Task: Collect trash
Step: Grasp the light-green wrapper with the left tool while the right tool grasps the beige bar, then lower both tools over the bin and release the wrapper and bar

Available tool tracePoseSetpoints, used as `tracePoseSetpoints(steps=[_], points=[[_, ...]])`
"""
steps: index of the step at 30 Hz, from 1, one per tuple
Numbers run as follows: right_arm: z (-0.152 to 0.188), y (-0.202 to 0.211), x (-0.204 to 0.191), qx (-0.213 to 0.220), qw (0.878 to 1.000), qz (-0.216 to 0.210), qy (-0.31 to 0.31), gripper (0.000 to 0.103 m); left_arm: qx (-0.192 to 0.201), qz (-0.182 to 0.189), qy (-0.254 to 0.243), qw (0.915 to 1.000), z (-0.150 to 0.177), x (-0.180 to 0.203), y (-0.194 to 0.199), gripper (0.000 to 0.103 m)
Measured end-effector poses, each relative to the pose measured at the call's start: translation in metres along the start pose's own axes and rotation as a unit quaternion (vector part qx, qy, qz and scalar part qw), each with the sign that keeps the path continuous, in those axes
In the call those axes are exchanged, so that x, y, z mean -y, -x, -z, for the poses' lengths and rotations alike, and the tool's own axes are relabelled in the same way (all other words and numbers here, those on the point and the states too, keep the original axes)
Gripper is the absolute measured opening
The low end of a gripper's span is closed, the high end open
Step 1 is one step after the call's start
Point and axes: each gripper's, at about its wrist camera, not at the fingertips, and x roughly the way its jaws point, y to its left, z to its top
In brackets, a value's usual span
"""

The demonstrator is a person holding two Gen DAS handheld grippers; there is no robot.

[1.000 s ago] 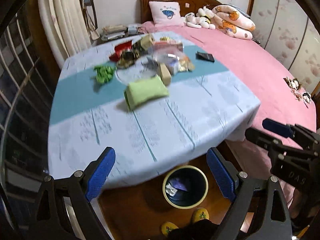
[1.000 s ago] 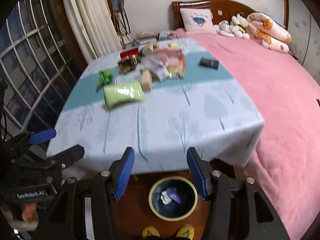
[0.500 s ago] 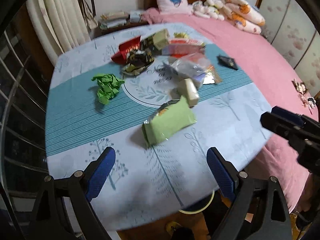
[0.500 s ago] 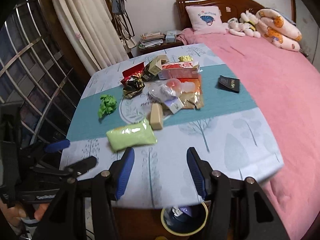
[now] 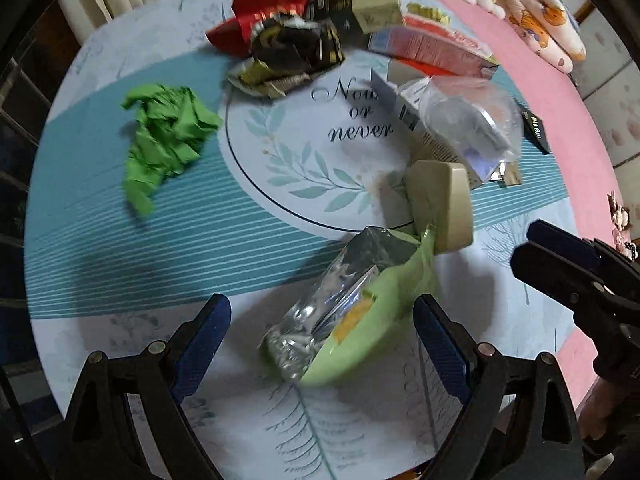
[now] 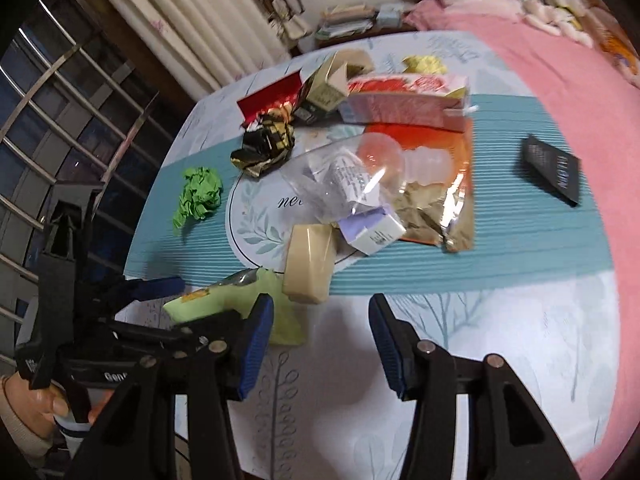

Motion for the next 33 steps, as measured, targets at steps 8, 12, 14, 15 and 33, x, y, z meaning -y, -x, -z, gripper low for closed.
tracePoseSetpoints(steps=[8,12,14,15,33], points=[[-0.022,-0.037,0.004,-0.047,0.998,-0.033,-0.012,0.050,-0.003,0.011,0.052,0.9986,-0.004,-0.004,-0.016,0.057],[-0.026,-0.049,-0.002,-0.057,0.998,-0.033,-0.014,0.050,0.008,-0.007,0.057,0.9983,0.001,-0.005,-0.014,0.025],[-0.028,-0.053,-0.004,-0.059,0.998,-0.031,-0.013,0.047,0.019,-0.010,0.072,0.9972,0.008,-0.008,-0.009,0.018],[-0.029,-0.055,-0.005,-0.060,0.998,-0.027,-0.012,0.045,0.024,-0.011,0.080,0.9965,0.013,-0.010,-0.007,0.015],[0.013,0.010,-0.021,-0.021,0.999,-0.026,-0.020,0.027,0.103,0.042,0.104,0.9883,0.079,-0.009,0.090,0.006]])
